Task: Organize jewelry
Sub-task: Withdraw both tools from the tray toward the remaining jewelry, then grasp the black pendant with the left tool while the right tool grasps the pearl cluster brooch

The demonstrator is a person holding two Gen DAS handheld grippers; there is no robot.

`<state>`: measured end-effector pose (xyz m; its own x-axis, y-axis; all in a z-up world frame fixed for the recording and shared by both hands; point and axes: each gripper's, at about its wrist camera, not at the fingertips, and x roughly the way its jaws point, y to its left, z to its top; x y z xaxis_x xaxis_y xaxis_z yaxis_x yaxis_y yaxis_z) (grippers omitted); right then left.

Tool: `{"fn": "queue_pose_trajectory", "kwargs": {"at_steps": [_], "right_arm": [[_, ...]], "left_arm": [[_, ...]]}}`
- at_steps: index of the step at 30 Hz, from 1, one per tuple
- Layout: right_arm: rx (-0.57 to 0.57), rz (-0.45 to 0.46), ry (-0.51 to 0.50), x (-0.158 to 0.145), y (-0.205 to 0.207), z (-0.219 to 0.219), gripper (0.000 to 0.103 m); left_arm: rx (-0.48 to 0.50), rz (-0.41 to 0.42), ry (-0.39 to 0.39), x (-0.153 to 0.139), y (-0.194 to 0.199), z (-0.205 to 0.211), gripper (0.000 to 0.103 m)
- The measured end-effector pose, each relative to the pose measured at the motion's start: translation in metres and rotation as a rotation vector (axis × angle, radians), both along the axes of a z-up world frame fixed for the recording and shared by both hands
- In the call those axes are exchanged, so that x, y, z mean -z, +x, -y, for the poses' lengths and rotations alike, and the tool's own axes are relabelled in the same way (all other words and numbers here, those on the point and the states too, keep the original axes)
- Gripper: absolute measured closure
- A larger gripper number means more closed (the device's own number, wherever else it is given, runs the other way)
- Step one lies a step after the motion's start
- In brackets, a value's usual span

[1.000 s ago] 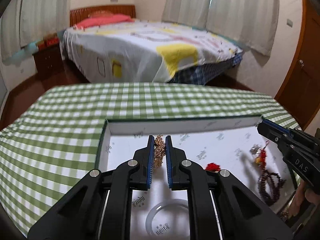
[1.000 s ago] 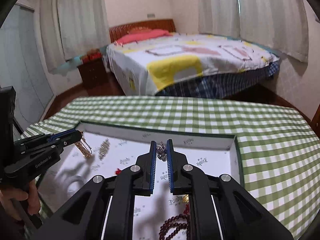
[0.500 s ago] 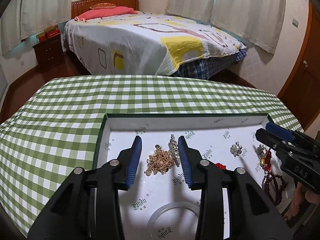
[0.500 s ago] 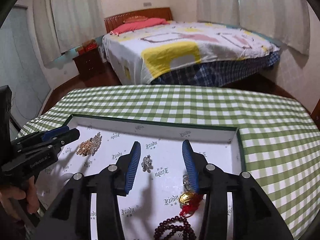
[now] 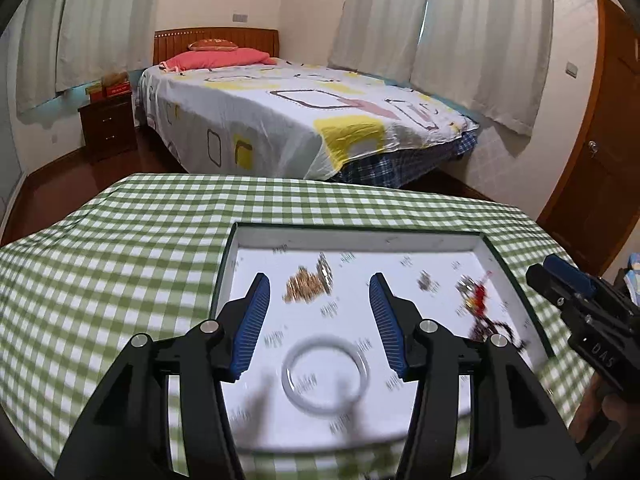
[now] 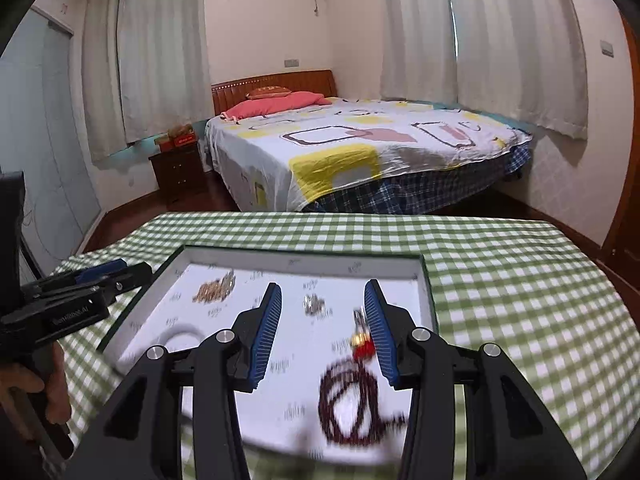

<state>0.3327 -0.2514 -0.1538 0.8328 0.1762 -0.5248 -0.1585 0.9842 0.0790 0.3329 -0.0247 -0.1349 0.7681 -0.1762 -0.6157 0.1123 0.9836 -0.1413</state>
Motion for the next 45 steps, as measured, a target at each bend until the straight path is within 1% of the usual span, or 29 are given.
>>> {"fn": "queue_pose_trajectory", "kwargs": {"at_steps": [5,9,16,22,28,33,36,39,41,42,43,45], "right_arm": [[0.009,-0.021,0.011,0.006,-0.038,0.003,0.060],[0.023,-0.056,0.020,0.018,-0.064,0.009,0.060],[0.023,-0.123,0.010,0.042,-0.097,0.013,0.060],[0.029,-0.143,-0.013,0.053,-0.116,0.019,0.060],[0.043,-0.153,-0.001,0.057,-0.122,0.029,0.060],[0.050,-0.149,0.009,0.056,-0.123,0.033,0.060],[0.051,-0.150,0.014,0.057,-0.121,0.035,0.060],[0.052,-0.159,0.019,0.059,-0.120,0.037,0.060],[0.053,-0.164,0.023,0.060,-0.119,0.037,0.060],[0.054,-0.165,0.023,0.060,-0.119,0.037,0.060],[0.055,-0.166,0.023,0.061,-0.118,0.037,0.060],[0.055,-0.164,0.021,0.060,-0.118,0.037,0.060]], "left_arm": [[-0.003,-0.002,-0.006,-0.001,-0.041,0.004,0.052],[-0.006,-0.018,-0.003,0.003,-0.069,0.007,0.052],[-0.014,-0.072,0.002,0.022,-0.108,0.011,0.052],[-0.015,-0.098,0.025,0.036,-0.132,0.015,0.052],[-0.013,-0.124,0.024,0.044,-0.135,0.021,0.053],[0.001,-0.131,0.037,0.049,-0.124,0.036,0.053],[0.007,-0.148,0.040,0.056,-0.114,0.045,0.053],[0.013,-0.168,0.060,0.065,-0.104,0.052,0.053],[0.006,-0.191,0.070,0.072,-0.099,0.051,0.055],[0.000,-0.206,0.063,0.074,-0.098,0.048,0.056],[-0.009,-0.216,0.044,0.075,-0.097,0.043,0.060],[-0.024,-0.220,0.038,0.075,-0.098,0.036,0.060]]}}
